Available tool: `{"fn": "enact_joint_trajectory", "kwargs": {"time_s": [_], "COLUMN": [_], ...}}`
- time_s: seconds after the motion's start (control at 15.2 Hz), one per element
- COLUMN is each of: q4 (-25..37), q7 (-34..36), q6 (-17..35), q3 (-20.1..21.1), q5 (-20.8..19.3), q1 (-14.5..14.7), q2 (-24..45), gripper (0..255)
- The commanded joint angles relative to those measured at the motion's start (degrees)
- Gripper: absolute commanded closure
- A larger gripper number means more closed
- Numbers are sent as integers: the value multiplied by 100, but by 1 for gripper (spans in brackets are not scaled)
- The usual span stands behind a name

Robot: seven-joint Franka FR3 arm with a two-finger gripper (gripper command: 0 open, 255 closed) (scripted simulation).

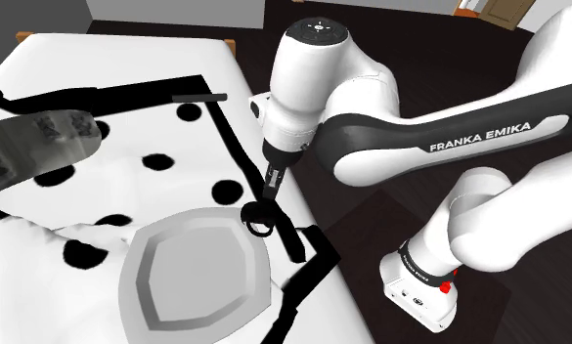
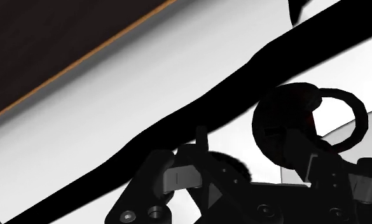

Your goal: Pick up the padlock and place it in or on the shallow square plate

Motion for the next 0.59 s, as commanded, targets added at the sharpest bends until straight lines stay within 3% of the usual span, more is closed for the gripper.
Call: {"fn": "enact_joint_trajectory", "kwargs": {"time_s": [0.0,0.13,0.53], "q4": [-432,-802,-901], "q7": [-1466,-3463,-3663], "q6": [693,1216,1698], "q3": [-638,-1561,-1552], "q5": [863,2131,2351], "q1": [502,1287,1415], "q2": [-3,133,514], "gripper": [0,0,0]}}
